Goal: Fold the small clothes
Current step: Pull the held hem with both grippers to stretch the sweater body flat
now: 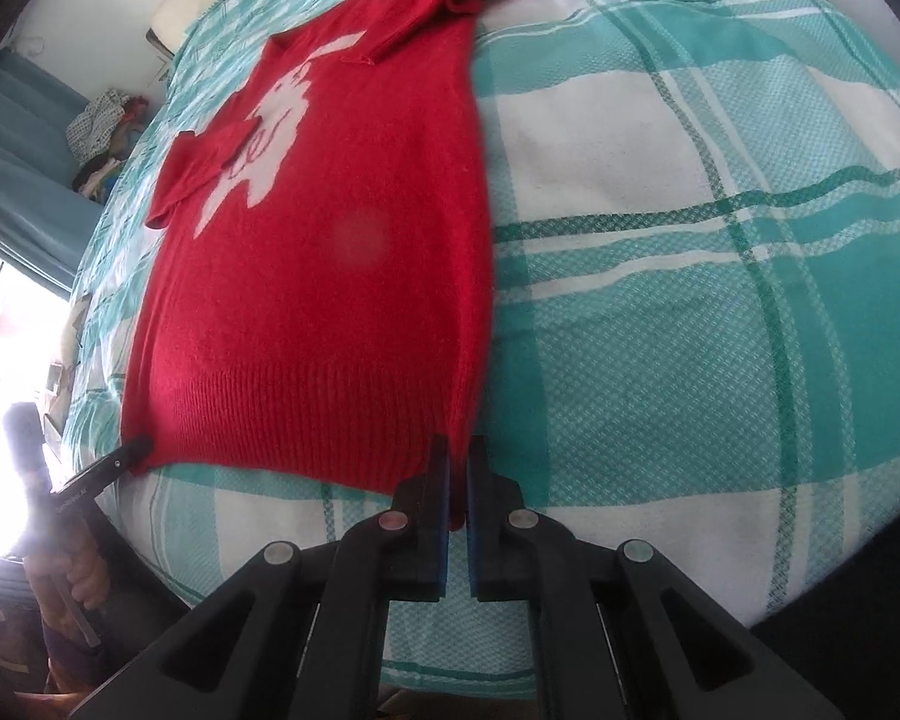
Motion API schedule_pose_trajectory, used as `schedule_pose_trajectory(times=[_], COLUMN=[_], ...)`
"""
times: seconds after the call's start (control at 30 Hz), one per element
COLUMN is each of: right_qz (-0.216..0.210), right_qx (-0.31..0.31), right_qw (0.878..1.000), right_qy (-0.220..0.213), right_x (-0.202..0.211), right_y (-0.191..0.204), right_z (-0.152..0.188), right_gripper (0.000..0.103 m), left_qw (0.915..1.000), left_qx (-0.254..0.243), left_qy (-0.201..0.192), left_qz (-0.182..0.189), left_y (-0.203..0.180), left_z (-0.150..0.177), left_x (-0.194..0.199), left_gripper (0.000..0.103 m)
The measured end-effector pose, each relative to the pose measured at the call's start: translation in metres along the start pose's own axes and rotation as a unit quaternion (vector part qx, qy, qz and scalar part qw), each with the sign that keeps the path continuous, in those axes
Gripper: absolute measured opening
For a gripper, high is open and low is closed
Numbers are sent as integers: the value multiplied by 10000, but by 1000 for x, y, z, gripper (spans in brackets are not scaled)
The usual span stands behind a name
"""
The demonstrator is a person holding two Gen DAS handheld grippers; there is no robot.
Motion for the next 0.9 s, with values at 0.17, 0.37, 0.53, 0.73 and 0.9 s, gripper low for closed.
schedule_pose_trajectory(times=[0.17,0.37,0.53,0.73,0.9], right_qz=[-38,-11,-25,-18,-6], right_qx=[-71,-90,-100,-108,-258], right_qw=[10000,10000,9999,9999,9997], right_qy=[17,-20,-22,-18,48], right_x=[0,-4,-4,-4,0], right_y=[-3,-2,-2,-2,-4], right_z=[1,1,1,1,3], right_gripper=[4,4,4,4,4], left_qw=[10000,10000,10000,10000,9996], left_qx=[-1,-16,-2,61,237], left_qy=[5,-1,-4,3,81], left_qz=[-32,-33,-52,-1,110], left_y=[-1,-1,-1,2,10], left_z=[0,1,2,3,13], left_x=[-3,-5,-5,-3,10], left_gripper=[7,8,10,11,17])
Point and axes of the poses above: each gripper's, at about its wrist camera, not at the fingertips, and x roughly against the way its jaws point, y to its left, z to its underside, the point moved 8 cm from there along -x, roughly the way its jaws point, and after that the axes turned 11 degrees about -z, right-handed, at the moved point
